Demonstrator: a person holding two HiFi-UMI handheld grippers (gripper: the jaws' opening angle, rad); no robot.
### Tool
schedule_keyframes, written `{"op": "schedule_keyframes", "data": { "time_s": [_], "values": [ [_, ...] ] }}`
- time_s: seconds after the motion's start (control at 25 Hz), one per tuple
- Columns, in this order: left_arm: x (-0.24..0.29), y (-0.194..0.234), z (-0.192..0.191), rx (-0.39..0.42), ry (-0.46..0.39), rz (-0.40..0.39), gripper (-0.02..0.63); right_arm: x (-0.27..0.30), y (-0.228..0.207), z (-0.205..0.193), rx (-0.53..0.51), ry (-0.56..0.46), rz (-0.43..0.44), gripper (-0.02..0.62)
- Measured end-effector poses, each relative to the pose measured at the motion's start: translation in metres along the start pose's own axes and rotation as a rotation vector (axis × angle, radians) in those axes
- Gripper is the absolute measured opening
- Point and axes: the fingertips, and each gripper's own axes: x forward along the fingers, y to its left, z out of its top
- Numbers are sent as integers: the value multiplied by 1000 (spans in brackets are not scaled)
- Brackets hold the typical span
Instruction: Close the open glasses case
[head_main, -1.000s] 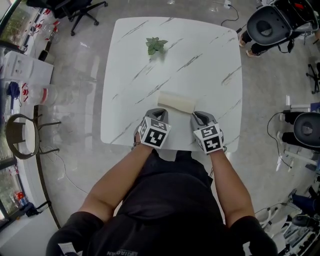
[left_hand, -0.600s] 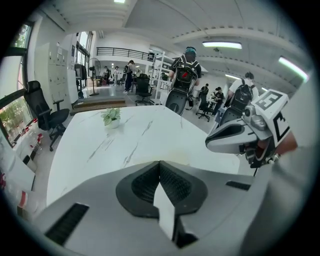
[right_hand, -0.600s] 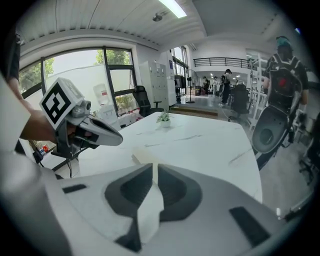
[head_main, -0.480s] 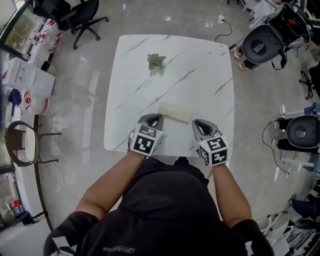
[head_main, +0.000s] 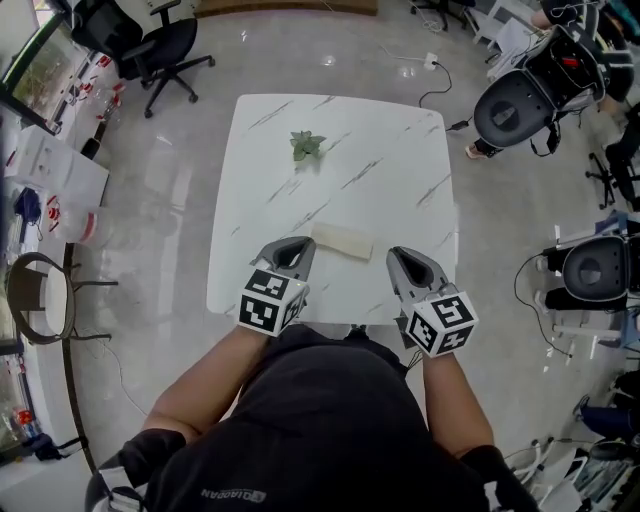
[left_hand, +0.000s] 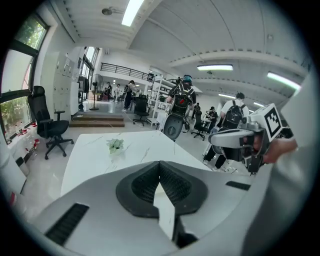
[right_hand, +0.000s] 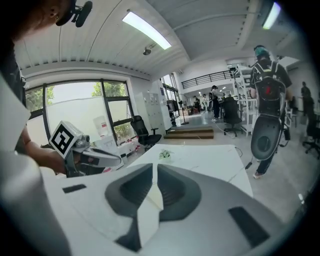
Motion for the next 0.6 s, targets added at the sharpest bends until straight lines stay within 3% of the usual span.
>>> {"op": "schedule_keyframes", "data": {
  "time_s": [0.6],
  "values": [
    [-51,-16,71,76,-192,-31,5,-31,27,64,-60,-190,8,2]
  ]
}}
